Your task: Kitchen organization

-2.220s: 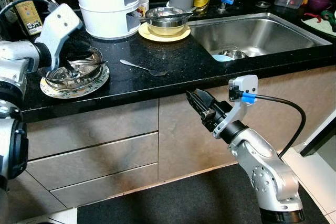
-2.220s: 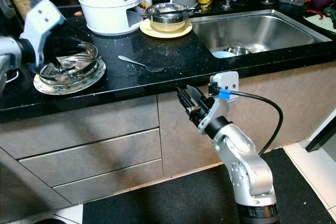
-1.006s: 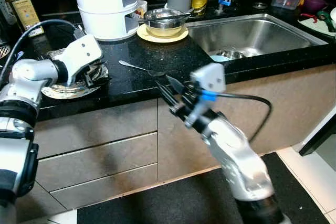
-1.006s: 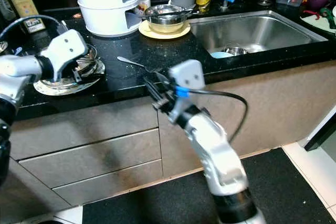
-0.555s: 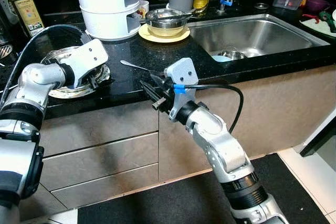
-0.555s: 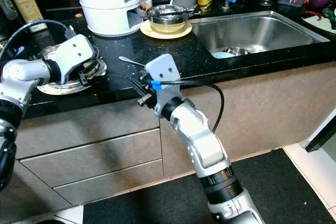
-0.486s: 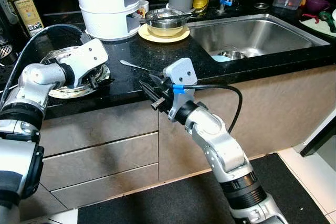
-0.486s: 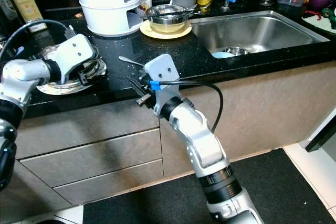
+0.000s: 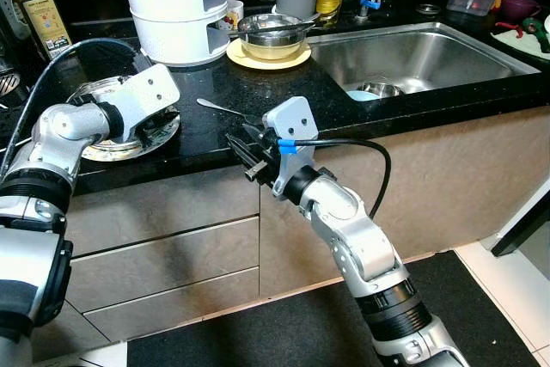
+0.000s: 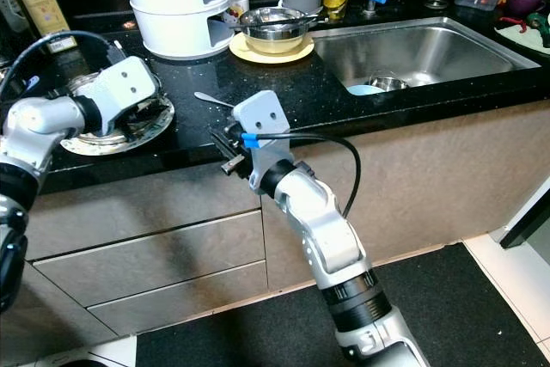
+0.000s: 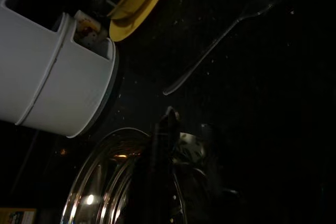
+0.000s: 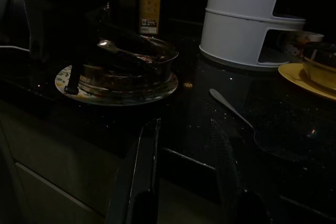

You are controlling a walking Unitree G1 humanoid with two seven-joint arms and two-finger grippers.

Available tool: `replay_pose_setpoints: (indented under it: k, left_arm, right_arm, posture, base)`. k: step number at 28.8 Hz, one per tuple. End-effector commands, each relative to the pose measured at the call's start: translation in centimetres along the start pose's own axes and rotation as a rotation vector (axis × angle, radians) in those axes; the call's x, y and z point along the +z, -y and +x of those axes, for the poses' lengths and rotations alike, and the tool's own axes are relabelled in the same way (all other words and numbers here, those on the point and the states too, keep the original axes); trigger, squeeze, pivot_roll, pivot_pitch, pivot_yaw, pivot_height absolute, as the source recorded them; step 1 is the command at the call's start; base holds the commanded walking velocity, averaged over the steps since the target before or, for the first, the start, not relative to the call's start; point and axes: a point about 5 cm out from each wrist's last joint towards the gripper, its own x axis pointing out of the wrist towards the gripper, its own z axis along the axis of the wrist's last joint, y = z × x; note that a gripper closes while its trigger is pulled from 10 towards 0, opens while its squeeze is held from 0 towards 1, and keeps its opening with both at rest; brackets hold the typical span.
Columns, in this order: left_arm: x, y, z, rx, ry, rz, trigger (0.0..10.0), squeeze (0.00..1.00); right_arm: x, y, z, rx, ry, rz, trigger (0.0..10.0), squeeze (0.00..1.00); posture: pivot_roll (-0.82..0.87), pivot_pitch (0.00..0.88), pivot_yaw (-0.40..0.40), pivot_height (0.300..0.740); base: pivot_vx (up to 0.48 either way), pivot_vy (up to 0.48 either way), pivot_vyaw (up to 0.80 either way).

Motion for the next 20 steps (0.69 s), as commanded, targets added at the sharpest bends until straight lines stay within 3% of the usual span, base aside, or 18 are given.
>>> replay_pose_setpoints:
  k: [1, 10, 20]
  left_arm:
    - [-0.3, 0.1, -0.2, -0.017, -0.022, 0.037, 0.0, 0.00]
    - [-0.2, -0.2, -0.3, 0.003, -0.022, 0.050, 0.0, 0.00]
    - [2.2, -3.4, -0.7, 0.099, 0.071, 0.011, 0.0, 0.00]
  right_arm:
    - [0.3, -0.1, 0.2, 0.008, 0.014, -0.006, 10.0, 0.00]
    - [0.3, 0.0, 0.3, 0.000, 0.015, -0.002, 10.0, 0.00]
    - [0.6, 0.1, 0.3, -0.005, 0.033, 0.015, 10.0, 0.00]
  posture:
    - [-0.03, 0.122, 0.048, 0.740]
    - [-0.03, 0.122, 0.048, 0.740]
    - [-0.03, 0.123, 0.047, 0.740]
  base:
    - [0.000, 0.000, 0.00]
    - [0.000, 0.000, 0.00]
    - [0.000, 0.000, 0.00]
